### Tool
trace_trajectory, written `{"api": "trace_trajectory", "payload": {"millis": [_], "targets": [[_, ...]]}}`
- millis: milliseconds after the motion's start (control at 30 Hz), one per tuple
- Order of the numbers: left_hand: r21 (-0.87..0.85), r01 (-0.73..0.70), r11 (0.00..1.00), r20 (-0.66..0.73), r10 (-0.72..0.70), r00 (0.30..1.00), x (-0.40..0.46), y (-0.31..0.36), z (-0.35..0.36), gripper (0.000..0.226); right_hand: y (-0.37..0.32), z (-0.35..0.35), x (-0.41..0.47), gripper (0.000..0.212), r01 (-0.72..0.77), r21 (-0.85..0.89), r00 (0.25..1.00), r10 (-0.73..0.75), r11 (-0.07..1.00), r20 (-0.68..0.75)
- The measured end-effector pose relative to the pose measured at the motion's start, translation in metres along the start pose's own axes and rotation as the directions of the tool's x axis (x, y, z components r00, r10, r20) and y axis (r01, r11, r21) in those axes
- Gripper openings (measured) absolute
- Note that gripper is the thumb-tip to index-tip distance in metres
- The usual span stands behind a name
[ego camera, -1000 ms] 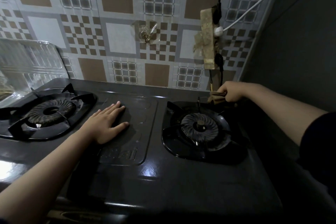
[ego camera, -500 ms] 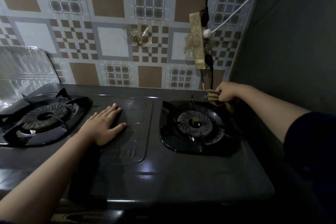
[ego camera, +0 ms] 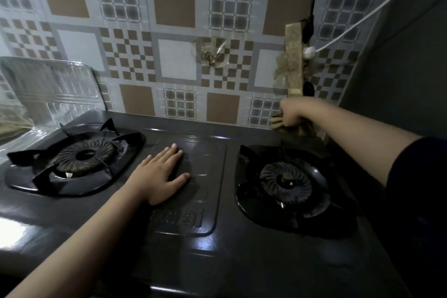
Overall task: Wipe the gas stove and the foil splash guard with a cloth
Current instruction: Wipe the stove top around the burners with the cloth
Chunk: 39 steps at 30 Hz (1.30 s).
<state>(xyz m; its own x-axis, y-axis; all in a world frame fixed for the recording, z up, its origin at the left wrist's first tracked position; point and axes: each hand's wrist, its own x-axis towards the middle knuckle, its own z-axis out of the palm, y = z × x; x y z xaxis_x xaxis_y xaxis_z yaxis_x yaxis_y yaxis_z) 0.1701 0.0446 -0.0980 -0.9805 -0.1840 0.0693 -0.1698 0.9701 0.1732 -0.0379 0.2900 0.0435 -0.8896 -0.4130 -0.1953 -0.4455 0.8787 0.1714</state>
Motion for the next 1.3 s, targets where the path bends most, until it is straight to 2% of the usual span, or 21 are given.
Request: {"api": "trace_trajectory", "payload": {"millis": [133,200,300,467,533,600,667,833,1167,1300], "targets": [[-0.037,0.010,0.999,-0.030,-0.011,0.999,-0.002,0.003,0.000,0.109,-0.059,-0.007,0.026,0.028,0.197,0.178,0.977,-0.179,0.964,-0.117],[-0.046,0.057,0.997,-0.071,-0.060,0.996,-0.004,0.002,-0.002,0.113,-0.096,-0.008,0.040,0.031,0.315,0.246,0.945,-0.278,0.917,-0.175],[-0.003,0.177,0.984,-0.114,-0.176,0.978,-0.008,0.005,-0.002,0.122,-0.152,-0.008,0.057,0.034,0.471,0.256,0.873,-0.405,0.844,-0.271],[0.028,0.327,0.944,-0.018,-0.327,0.945,-0.004,0.004,-0.002,0.131,-0.233,0.000,0.077,0.038,0.658,0.201,0.733,-0.555,0.726,-0.393],[0.058,0.327,0.943,0.011,-0.328,0.945,-0.004,0.004,-0.003,0.122,-0.256,0.008,0.083,0.049,0.705,0.123,0.687,-0.629,0.699,-0.365],[0.076,0.324,0.943,0.026,-0.327,0.945,-0.003,0.003,-0.004,0.116,-0.271,0.018,0.088,0.063,0.726,-0.002,0.666,-0.703,0.688,-0.249],[0.083,0.329,0.941,0.031,-0.333,0.942,-0.003,0.002,-0.005,0.114,-0.272,0.023,0.093,0.075,0.733,-0.085,0.657,-0.734,0.675,-0.172],[0.064,0.332,0.941,0.040,-0.335,0.941,-0.004,0.002,-0.004,0.114,-0.255,0.027,0.094,0.079,0.772,-0.245,0.583,-0.807,0.586,-0.092],[0.056,0.328,0.943,0.051,-0.331,0.942,-0.005,0.000,-0.008,0.114,-0.206,0.037,0.083,0.081,0.748,-0.240,0.620,-0.781,0.618,-0.080],[0.051,0.329,0.943,0.049,-0.332,0.942,-0.007,0.001,-0.009,0.113,-0.180,0.038,0.075,0.082,0.748,-0.140,0.647,-0.760,0.649,-0.067]]}}
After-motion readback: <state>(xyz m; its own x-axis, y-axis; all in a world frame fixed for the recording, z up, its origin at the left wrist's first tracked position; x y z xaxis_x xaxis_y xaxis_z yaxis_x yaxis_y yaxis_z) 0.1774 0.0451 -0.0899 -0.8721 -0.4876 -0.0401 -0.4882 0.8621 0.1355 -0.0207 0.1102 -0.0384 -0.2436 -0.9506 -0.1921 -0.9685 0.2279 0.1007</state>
